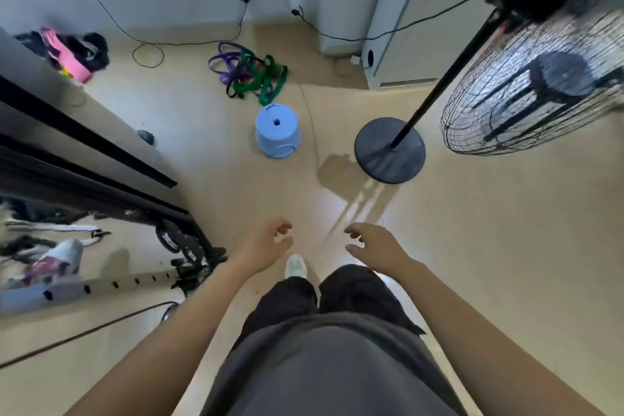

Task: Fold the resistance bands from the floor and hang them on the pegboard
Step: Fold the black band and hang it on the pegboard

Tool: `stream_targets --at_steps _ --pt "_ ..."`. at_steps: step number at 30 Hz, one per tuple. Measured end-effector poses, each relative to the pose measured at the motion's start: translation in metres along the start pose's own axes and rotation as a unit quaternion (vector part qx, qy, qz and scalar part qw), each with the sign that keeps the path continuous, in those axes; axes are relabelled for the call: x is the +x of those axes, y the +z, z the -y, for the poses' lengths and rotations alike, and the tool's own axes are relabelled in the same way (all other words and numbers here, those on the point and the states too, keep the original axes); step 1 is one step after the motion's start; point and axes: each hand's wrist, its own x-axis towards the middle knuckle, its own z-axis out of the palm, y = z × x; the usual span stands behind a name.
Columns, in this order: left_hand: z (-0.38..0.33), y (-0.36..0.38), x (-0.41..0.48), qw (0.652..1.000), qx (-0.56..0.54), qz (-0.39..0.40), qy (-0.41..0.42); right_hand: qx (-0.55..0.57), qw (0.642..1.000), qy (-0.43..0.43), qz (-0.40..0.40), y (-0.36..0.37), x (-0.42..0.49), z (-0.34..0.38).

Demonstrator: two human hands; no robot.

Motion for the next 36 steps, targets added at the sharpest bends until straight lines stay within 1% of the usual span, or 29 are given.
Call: stream_targets --at_steps 5,8,14,17,18,22,26,29,33,36 --pt "-0.010 -0.059 0.063 1.000 -0.003 -0.028 -0.007 0.018 1.000 -0.004 -0.019 -0.055 0.066 0.020" --pt "-0.013 -0.085 0.099 1.000 0.012 -0.023 -0.016 0.033 0.999 -0.011 -0.009 -0.082 0.114 0.030" --pt "-0.026 -0.131 0.163 0.997 0.001 -0.048 -0.062 0.039 0.998 -0.053 0.018 -0.140 0.217 0.051" --pt "-0.030 -0.157 0.191 0.995 -0.024 -0.065 -0.076 0.020 0.995 -0.088 0.038 -0.149 0.286 0.034" --pt "-0.031 -0.166 0.200 0.993 -0.043 -0.079 -0.080 0.018 0.995 -0.086 0.044 -0.158 0.301 0.042" --pt "-0.025 -0.204 0.234 0.978 -0.129 -0.132 -0.101 -0.006 0.997 -0.060 0.046 -0.213 0.333 0.109" --pt "-0.004 -0.241 0.276 0.968 -0.183 -0.134 -0.109 -0.019 0.995 -0.062 0.072 -0.238 0.390 0.151" --pt "0.014 -0.280 0.316 0.969 -0.188 -0.125 -0.099 -0.022 0.996 -0.064 0.064 -0.252 0.435 0.181" --pt "0.042 -0.342 0.373 0.973 -0.182 -0.111 -0.084 -0.015 0.998 -0.029 0.046 -0.276 0.485 0.218" --pt "0.054 -0.392 0.414 0.984 -0.144 -0.084 -0.069 0.010 1.000 -0.005 0.027 -0.300 0.517 0.243"
